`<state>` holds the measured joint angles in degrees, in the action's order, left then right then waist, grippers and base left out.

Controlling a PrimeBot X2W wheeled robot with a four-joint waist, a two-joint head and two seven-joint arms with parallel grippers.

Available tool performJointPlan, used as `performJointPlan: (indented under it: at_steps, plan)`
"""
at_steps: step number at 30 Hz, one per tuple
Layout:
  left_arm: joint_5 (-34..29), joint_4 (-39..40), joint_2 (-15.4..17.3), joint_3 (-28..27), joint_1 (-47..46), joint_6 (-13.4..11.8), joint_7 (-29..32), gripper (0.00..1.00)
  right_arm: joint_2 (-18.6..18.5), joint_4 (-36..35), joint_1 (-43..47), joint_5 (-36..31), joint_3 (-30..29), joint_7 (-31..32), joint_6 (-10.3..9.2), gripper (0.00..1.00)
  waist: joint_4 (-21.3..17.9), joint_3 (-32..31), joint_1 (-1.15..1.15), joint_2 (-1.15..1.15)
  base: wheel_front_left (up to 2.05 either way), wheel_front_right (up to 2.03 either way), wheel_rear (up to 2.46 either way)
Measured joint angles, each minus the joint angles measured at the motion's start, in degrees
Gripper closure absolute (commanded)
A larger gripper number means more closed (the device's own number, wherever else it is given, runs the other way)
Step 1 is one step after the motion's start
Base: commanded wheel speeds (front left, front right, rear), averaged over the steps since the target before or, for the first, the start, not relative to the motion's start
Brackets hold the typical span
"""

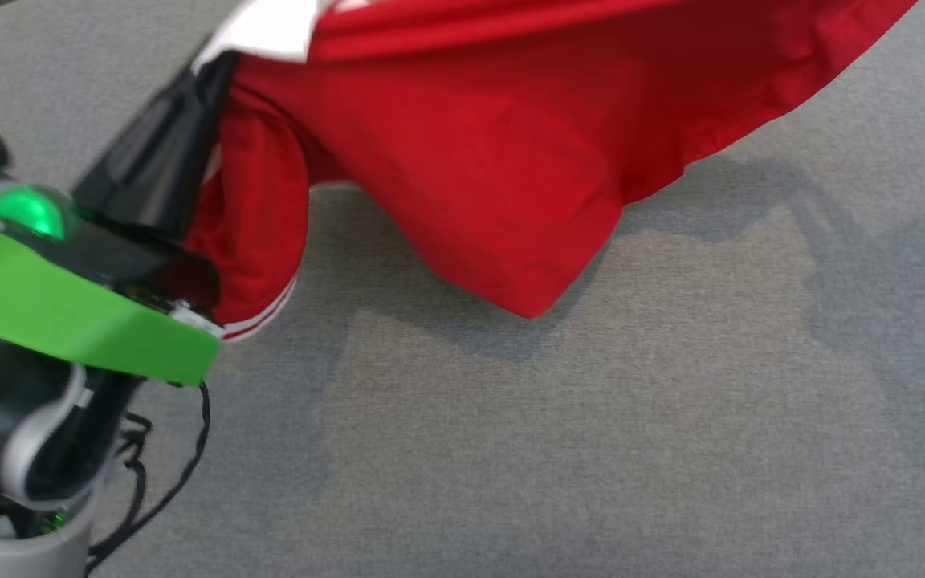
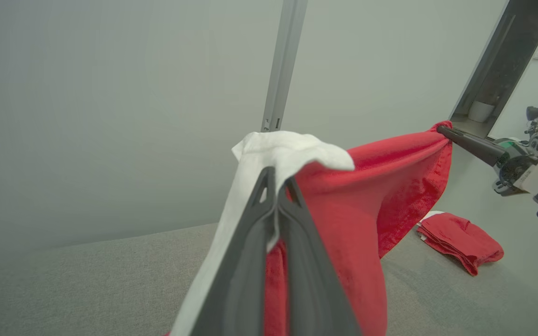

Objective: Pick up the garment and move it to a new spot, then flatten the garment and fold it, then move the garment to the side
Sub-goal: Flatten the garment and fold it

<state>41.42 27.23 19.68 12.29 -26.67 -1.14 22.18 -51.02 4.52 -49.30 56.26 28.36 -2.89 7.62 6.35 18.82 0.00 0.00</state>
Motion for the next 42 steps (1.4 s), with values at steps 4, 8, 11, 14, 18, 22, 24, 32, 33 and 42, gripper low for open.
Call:
performJointPlan:
  at_steps: [4, 8, 11, 14, 18, 22, 24, 32, 33, 42]
  plan:
    - [6.43, 2.63, 0.41, -2.26, -5.17, -1.32, 5.44, 1.00, 0.05, -3.82, -0.05, -0.23, -5.54, 2.45, 0.00, 1.00, -1.66, 0.42, 0.00, 0.00, 0.00, 0.00, 0.00]
    - [10.50, 3.38, 0.53, -4.83, -9.28, -2.97, 8.51, 1.00, 1.00, -6.22, -0.08, -1.59, -9.72, 4.89, 0.00, 1.00, -2.99, 1.05, 0.00, 0.00, 0.00, 0.00, 0.00]
    - [13.45, 3.48, -0.41, -6.34, -9.58, -4.35, 9.21, 1.00, 2.19, -7.39, 1.54, -2.40, -12.06, 6.08, 0.01, 1.00, -3.79, 1.26, 0.00, 0.00, 0.00, 0.00, 0.00]
    - [16.62, 3.89, -2.15, -7.48, -8.21, -5.64, 9.25, 1.00, 3.43, -7.78, 4.72, -3.59, -13.88, 6.93, 0.01, 1.00, -4.28, 1.34, 0.00, 0.00, 0.00, 0.00, 0.00]
    - [18.46, 3.75, -3.58, -8.71, -2.02, -5.78, 7.78, 1.00, 5.79, -8.81, 9.01, -4.52, -15.40, 7.83, 0.01, 1.00, -4.62, 2.19, 0.00, 0.00, 0.00, 0.00, 0.00]
    - [16.40, 1.43, -4.89, -6.19, 6.85, -3.12, 4.22, 1.00, 8.02, -9.33, 13.59, -5.50, -16.61, 7.88, 0.00, 1.00, -4.88, 3.64, 0.00, 0.00, 0.00, 0.00, 0.00]
    - [15.60, -0.14, -6.33, -4.63, 9.93, -1.86, 2.01, 1.00, 8.64, -9.28, 15.36, -6.12, -17.35, 7.93, -0.01, 1.00, -4.90, 4.26, 0.00, 0.00, 0.00, 0.00, 0.00]
    - [15.01, -5.99, -10.10, -2.81, 12.52, 0.98, -3.60, 1.00, 10.17, -10.44, 17.79, -7.75, -20.20, 9.17, -0.04, 1.00, -4.26, 4.76, 0.00, 0.00, 0.00, 0.00, 0.00]
    - [15.13, -6.47, -10.17, -3.01, 12.52, 1.12, -3.90, 1.00, 10.26, -10.60, 18.07, -8.01, -20.50, 9.42, -0.03, 1.00, -4.19, 4.64, 0.00, 0.00, 0.00, 0.00, 0.00]
    - [15.95, -10.54, -9.04, -6.03, 12.48, 0.69, -4.27, 1.00, 11.21, -11.58, 20.19, -8.94, -23.03, 10.89, -0.13, 1.00, -3.77, 3.16, 0.00, 0.00, 0.00, 0.00, 0.00]
